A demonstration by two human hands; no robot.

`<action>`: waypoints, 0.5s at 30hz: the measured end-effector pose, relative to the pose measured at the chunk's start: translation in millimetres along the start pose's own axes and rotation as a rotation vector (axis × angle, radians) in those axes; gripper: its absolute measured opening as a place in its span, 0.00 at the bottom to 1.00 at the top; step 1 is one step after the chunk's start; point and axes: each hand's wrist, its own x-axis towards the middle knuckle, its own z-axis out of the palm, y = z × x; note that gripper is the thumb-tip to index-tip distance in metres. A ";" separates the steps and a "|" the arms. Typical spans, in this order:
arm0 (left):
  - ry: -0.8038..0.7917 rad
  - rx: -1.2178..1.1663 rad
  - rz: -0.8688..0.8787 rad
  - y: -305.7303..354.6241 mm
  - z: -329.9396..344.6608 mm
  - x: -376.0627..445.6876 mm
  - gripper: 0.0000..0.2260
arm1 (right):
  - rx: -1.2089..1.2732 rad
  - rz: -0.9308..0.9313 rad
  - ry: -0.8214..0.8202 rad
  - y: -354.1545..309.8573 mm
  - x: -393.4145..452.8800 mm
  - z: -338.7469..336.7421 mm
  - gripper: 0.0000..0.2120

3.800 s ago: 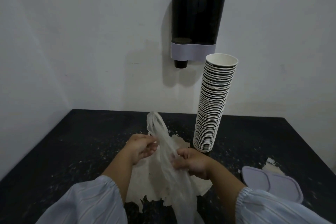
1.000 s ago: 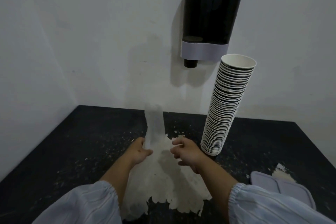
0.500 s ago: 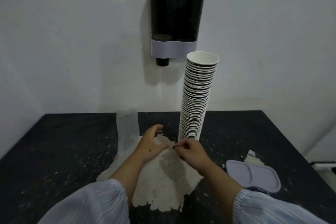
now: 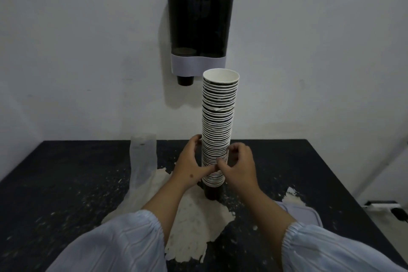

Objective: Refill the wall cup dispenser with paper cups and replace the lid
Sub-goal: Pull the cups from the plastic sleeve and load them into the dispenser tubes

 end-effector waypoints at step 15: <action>0.096 -0.015 -0.064 16.5 14.3 16.4 0.31 | 0.199 -0.077 -0.155 -8.0 27.8 -7.7 0.40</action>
